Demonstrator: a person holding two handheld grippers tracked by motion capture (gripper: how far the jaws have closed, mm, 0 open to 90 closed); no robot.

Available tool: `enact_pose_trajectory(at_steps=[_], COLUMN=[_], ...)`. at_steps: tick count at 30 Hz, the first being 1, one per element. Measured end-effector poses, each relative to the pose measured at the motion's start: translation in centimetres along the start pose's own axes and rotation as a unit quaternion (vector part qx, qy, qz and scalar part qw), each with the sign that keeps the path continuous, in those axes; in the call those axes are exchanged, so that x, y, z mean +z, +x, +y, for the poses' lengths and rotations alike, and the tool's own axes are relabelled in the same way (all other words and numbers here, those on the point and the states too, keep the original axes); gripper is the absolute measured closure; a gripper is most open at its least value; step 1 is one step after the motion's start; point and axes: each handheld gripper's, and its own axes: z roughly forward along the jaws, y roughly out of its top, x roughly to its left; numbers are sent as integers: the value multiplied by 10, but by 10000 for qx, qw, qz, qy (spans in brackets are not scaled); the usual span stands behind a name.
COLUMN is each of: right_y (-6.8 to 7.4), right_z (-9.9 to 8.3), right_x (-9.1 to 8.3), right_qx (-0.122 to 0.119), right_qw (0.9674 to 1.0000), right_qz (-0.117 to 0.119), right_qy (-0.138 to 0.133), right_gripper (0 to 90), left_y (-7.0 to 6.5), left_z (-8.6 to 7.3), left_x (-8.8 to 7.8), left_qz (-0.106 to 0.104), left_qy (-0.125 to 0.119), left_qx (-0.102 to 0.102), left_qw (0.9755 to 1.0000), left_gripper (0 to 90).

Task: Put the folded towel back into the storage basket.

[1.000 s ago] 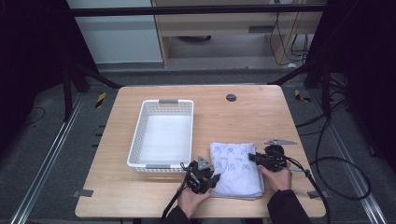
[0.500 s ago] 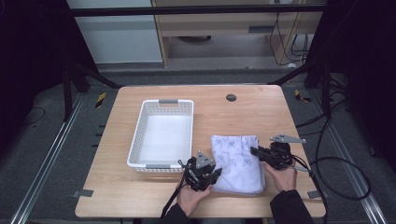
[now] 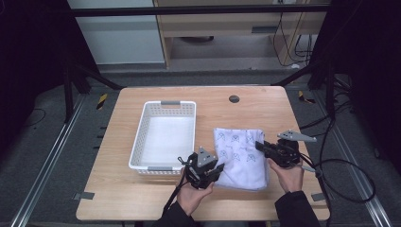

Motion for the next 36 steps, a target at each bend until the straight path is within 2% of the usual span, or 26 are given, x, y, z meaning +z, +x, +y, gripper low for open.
enact_pose_trajectory(at_steps=[11, 26, 36], right_y=[12, 24, 36], right_z=[19, 41, 60], right_x=[-6, -9, -6], right_qx=[-145, -247, -309], right_qw=[9996, 9988, 9982], right_qz=[-59, -60, -55], right_qy=[-231, -420, -504], right_gripper=[778, 778, 777], left_y=[3, 14, 27], left_z=[16, 32, 42], left_x=[-15, -33, -46], left_qz=[157, 204, 204], left_qy=[-172, -355, -537], left_qx=[155, 170, 76], left_qw=[9996, 9990, 9983], left_gripper=[743, 743, 743])
